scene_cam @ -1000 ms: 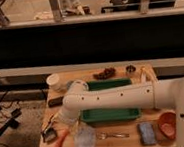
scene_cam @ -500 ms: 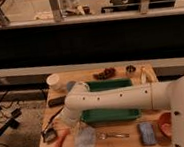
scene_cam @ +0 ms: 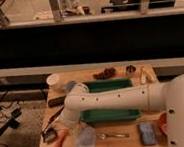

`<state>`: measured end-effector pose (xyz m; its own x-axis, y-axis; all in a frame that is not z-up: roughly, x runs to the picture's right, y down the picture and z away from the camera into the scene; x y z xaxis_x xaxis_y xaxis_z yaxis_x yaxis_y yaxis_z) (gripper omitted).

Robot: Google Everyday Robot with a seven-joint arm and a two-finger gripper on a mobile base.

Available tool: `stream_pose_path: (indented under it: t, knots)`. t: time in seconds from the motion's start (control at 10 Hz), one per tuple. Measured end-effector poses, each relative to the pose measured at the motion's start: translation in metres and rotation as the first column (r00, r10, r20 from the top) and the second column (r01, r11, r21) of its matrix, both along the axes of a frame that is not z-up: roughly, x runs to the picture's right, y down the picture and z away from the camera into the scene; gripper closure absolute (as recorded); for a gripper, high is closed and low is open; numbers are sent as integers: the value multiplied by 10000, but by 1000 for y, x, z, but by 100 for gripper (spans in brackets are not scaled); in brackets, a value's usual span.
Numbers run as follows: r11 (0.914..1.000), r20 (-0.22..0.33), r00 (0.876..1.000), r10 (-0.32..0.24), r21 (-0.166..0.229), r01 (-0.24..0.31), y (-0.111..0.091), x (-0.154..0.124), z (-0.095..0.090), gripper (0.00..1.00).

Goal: Place pepper in plastic cup

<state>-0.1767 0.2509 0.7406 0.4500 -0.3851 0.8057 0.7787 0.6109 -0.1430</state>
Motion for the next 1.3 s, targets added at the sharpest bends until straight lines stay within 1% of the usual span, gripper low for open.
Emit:
stream_pose_path:
  t: [0.5, 0.8, 1.1, 1.3]
  knots:
    - [9992, 154, 9998, 122, -384, -116, 9, -1, 8, 20]
    - [9956, -319, 9978, 584, -711, -605, 11, 3, 15, 20]
    - [9914, -910, 9916, 922, -839, -999, 10, 7, 19, 20]
    - [9937, -1069, 9917, 718, -780, -803, 12, 6, 21, 20]
